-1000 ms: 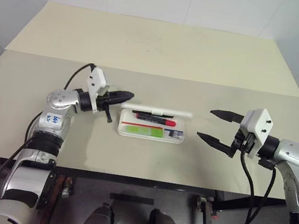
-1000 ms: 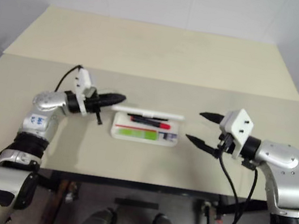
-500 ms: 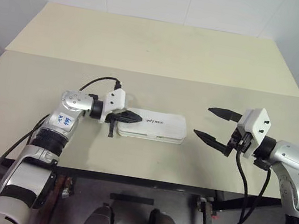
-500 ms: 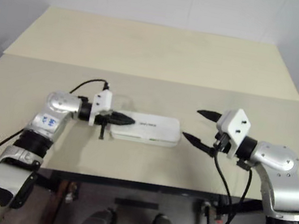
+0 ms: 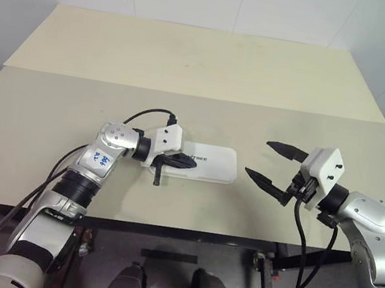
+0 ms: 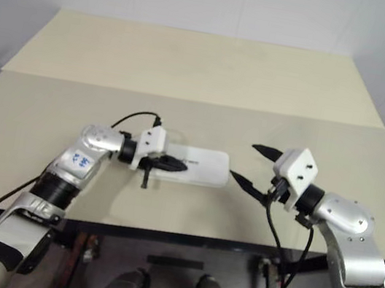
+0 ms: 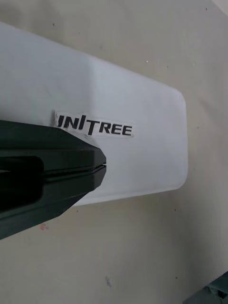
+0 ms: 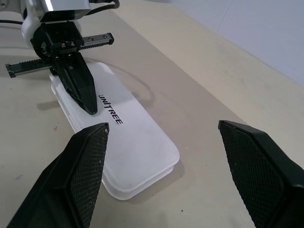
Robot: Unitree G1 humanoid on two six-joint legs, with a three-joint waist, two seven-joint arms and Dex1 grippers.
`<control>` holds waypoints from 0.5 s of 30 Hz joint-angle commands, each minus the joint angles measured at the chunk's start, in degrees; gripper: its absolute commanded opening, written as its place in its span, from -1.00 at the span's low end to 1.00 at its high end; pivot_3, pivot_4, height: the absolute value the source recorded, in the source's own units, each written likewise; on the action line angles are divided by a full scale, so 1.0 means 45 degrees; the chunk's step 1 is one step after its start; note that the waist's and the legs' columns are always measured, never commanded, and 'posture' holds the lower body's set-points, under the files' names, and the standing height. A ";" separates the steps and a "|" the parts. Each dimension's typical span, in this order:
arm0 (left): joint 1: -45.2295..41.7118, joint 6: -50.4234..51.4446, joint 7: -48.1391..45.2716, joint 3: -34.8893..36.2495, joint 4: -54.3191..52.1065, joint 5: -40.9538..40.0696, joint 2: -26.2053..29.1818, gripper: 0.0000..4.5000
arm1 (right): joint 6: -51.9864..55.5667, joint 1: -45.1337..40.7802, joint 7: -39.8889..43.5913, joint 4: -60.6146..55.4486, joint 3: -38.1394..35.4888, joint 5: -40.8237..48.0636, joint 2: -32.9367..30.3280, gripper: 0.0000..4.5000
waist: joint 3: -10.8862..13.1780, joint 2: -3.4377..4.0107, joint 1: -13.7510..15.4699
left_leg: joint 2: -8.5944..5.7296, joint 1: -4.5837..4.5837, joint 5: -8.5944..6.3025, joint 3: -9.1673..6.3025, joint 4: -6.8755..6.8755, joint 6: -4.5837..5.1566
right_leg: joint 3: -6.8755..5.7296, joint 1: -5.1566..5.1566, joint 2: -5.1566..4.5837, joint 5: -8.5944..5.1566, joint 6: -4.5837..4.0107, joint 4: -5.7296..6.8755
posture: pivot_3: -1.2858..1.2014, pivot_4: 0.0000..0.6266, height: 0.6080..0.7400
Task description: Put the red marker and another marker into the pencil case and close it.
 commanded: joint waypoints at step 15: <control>0.1487 0.0030 -0.1622 0.3801 -0.1831 -0.4155 0.1646 -0.32 | -0.0133 -0.0165 0.0572 0.0341 -0.0344 0.0428 -0.0099 0.73 | 0.0001 0.0001 -0.0083 | 0.0009 0.0002 0.0000 -0.0003 -0.0011 0.0001 | -0.0002 -0.0006 0.0002 -0.0006 -0.0011 0.0006 | 0.03 -0.52 1.00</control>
